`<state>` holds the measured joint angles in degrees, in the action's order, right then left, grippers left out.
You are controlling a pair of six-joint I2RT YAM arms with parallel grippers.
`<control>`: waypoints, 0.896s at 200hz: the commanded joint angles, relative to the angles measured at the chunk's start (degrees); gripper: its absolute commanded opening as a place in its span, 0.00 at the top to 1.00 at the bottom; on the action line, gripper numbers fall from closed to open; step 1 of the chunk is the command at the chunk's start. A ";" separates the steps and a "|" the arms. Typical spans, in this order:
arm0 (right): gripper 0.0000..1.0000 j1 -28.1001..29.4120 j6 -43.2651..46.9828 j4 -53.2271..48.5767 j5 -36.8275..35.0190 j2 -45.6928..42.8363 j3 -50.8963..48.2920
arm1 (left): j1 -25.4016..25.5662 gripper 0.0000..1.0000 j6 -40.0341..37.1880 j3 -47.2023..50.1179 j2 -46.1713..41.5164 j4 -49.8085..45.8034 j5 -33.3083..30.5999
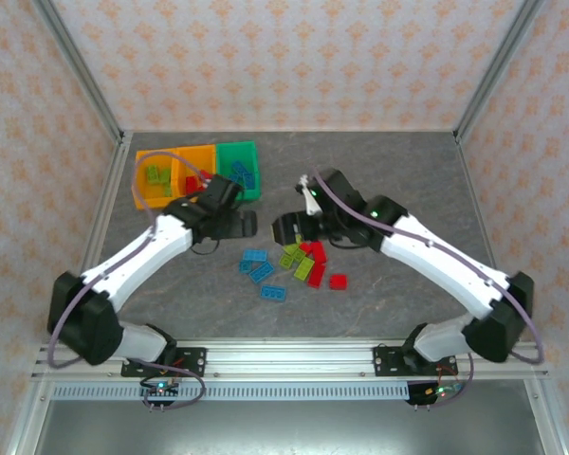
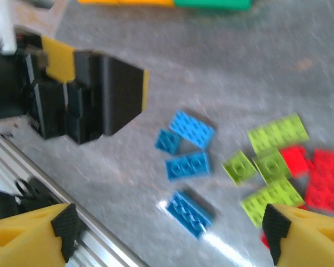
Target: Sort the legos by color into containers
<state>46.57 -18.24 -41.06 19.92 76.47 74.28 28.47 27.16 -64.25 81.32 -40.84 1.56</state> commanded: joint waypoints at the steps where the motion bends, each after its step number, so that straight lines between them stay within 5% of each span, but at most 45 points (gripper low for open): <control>1: 0.06 -0.25 -4.55 -1.12 -3.85 -8.07 -6.24 | 3.92 0.03 0.72 -3.47 7.49 0.36 0.77; 88: 0.01 -0.25 -10.14 -4.21 -8.43 -13.50 -11.01 | 5.82 0.07 0.89 -3.82 23.88 4.08 -2.54; 179: 0.01 -0.25 -10.65 -2.85 -5.56 -9.03 -8.72 | 5.01 0.43 0.98 -3.48 19.10 5.27 0.84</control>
<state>46.57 -27.77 -44.14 13.74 67.35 63.53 34.13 27.55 -67.68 105.89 -35.53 2.66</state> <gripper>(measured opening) 0.993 0.610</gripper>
